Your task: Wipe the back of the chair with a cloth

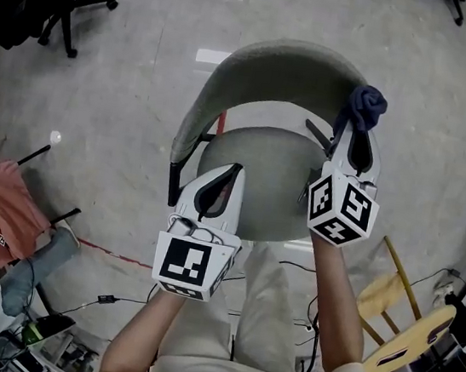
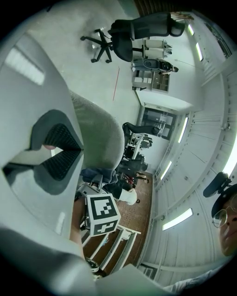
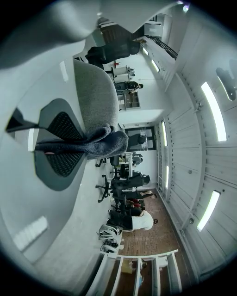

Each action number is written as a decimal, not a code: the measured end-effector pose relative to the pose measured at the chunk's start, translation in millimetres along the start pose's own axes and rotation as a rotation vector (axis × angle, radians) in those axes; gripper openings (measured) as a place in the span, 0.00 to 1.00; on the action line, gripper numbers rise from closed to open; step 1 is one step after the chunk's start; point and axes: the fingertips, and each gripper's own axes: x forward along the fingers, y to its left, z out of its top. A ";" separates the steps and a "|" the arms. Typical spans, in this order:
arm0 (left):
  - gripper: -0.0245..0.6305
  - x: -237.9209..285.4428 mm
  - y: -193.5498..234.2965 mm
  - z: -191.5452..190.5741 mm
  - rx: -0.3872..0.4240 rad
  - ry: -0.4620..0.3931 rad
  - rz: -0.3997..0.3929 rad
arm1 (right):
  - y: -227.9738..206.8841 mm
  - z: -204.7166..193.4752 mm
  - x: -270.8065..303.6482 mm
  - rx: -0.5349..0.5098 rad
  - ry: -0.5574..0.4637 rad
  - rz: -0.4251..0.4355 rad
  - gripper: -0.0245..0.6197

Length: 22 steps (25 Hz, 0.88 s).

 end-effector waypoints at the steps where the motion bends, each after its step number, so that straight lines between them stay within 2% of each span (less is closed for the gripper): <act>1: 0.04 -0.1 3.1 -0.7 0.000 0.002 0.000 | 3.4 -1.4 0.8 -0.004 0.003 0.003 0.15; 15: 0.04 6.3 22.3 1.7 -0.010 -0.004 0.011 | 47.2 -2.2 13.1 -0.014 0.012 0.076 0.15; 22: 0.04 5.6 26.6 -1.6 -0.023 -0.011 0.019 | 72.8 -3.7 15.6 -0.056 0.007 0.150 0.15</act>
